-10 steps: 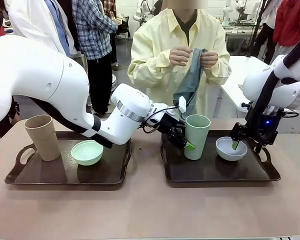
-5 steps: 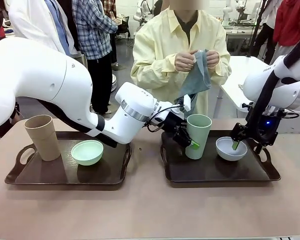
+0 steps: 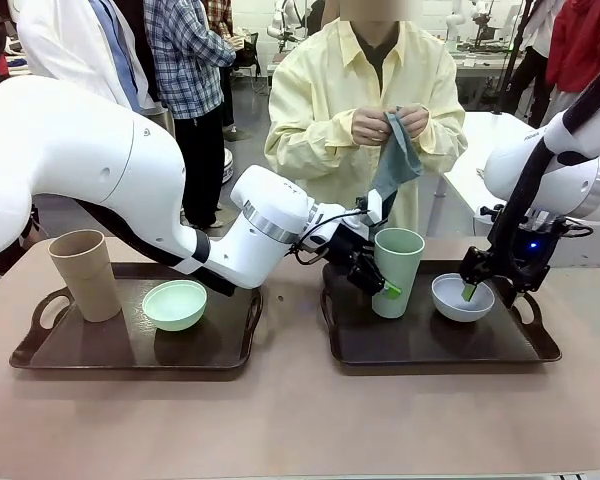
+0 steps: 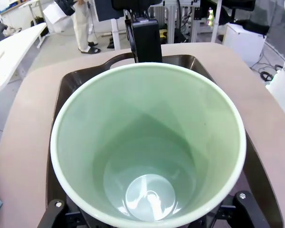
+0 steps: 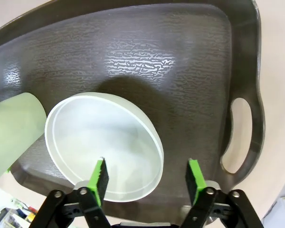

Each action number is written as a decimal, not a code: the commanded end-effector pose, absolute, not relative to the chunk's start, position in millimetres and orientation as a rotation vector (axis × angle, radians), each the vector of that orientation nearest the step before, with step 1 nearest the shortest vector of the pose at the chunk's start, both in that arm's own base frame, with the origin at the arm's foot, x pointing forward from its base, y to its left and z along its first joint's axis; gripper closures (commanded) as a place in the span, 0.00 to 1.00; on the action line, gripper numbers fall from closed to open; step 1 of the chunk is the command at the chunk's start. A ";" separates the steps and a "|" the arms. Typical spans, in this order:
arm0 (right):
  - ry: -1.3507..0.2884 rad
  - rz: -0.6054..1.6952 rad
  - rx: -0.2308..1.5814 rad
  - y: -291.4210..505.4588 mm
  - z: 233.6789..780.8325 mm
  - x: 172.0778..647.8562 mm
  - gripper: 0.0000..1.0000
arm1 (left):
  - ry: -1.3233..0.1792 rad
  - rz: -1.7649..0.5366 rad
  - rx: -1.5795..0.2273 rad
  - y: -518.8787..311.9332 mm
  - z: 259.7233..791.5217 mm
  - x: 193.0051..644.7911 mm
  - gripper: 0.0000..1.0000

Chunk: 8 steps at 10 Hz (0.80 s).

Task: Set up a tray with a mat and arrange the tableware.
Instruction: Pick up the Picnic Bowl and Reusable plastic cup from the Handle tray in front of the human's position and hold them in the air.

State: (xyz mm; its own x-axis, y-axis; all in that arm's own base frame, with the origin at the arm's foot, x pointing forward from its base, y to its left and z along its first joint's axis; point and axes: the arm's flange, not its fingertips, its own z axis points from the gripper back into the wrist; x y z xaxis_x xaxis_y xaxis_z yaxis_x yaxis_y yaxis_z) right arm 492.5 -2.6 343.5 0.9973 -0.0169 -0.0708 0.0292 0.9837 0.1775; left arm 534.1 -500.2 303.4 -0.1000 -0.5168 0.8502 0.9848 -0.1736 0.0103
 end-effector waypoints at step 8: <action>0.110 -0.014 0.207 -2.9 339.4 500.7 1.00 | -0.746 -1.579 -0.873 -502.3 307.2 537.9 1.00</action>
